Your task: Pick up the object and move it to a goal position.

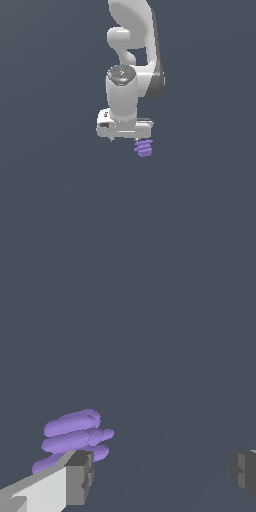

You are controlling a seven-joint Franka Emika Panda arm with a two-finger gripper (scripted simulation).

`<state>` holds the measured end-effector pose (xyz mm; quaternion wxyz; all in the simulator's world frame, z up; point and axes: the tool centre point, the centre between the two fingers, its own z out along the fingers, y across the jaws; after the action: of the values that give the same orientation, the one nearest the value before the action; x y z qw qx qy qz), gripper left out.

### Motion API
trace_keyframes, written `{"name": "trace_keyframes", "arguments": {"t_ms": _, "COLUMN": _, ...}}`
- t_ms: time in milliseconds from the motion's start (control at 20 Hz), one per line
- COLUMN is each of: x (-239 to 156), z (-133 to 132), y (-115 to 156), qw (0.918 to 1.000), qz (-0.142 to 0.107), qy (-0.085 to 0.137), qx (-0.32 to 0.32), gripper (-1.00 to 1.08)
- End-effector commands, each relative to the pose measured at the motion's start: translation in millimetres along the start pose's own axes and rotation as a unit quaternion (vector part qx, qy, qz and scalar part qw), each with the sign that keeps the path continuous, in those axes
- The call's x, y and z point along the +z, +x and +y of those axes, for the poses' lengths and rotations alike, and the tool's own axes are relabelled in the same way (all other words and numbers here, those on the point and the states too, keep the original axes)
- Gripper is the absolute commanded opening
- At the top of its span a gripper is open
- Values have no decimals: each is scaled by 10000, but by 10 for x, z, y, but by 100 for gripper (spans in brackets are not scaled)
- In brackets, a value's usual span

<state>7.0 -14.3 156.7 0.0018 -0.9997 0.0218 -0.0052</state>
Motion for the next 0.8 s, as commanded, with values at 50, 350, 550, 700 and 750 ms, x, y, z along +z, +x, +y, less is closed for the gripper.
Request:
{"name": "trace_keyframes", "arguments": {"t_ms": 50, "x": 22, "z": -38, "y": -8, "qw": 9997, "qz": -6, "qy": 5, "qx": 230, "gripper": 100}}
{"name": "trace_keyframes", "arguments": {"t_ms": 350, "x": 75, "z": -128, "y": -27, "qw": 9968, "qz": -20, "qy": 13, "qx": 799, "gripper": 100}}
{"name": "trace_keyframes", "arguments": {"t_ms": 550, "x": 118, "z": -202, "y": -44, "qw": 9918, "qz": -31, "qy": 17, "qx": 1281, "gripper": 100}}
{"name": "trace_keyframes", "arguments": {"t_ms": 700, "x": 151, "z": -259, "y": -57, "qw": 9863, "qz": -39, "qy": 18, "qx": 1647, "gripper": 100}}
{"name": "trace_keyframes", "arguments": {"t_ms": 750, "x": 161, "z": -277, "y": -62, "qw": 9842, "qz": -42, "qy": 18, "qx": 1769, "gripper": 100}}
